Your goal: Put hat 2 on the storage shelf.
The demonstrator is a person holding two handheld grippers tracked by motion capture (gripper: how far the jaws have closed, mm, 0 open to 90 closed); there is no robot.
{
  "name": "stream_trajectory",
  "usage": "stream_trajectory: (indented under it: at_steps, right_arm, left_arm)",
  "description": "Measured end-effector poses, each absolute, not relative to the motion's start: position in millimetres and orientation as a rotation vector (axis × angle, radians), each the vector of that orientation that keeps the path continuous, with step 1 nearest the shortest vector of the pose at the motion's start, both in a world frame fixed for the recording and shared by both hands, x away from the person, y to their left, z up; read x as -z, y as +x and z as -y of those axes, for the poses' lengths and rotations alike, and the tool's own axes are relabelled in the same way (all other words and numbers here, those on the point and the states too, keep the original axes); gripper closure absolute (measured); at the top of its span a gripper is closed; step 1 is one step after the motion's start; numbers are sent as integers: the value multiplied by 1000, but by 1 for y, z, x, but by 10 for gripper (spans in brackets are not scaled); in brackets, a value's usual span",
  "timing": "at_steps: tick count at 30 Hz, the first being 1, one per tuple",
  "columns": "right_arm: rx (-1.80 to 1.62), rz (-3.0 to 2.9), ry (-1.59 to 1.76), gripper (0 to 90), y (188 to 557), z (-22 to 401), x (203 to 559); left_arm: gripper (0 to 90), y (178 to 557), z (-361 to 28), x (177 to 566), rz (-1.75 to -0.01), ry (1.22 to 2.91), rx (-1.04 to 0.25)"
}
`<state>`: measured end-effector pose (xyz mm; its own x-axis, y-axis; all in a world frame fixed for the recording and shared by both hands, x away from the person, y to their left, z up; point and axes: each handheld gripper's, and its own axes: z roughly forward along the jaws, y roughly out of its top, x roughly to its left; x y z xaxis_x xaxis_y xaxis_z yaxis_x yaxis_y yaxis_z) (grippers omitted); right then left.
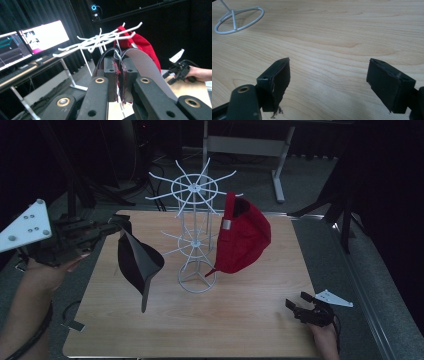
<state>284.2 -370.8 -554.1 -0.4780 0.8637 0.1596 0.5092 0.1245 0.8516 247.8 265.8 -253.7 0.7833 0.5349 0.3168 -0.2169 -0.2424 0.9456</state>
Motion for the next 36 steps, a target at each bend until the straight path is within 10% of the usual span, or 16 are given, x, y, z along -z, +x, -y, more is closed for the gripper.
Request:
stream_trajectory:
  at_steps: [36]
  right_arm:
    - [-1273,-2056,1341,190,285,371,555]
  left_arm:
    - [859,298,-218,227,-229,1742,-651]
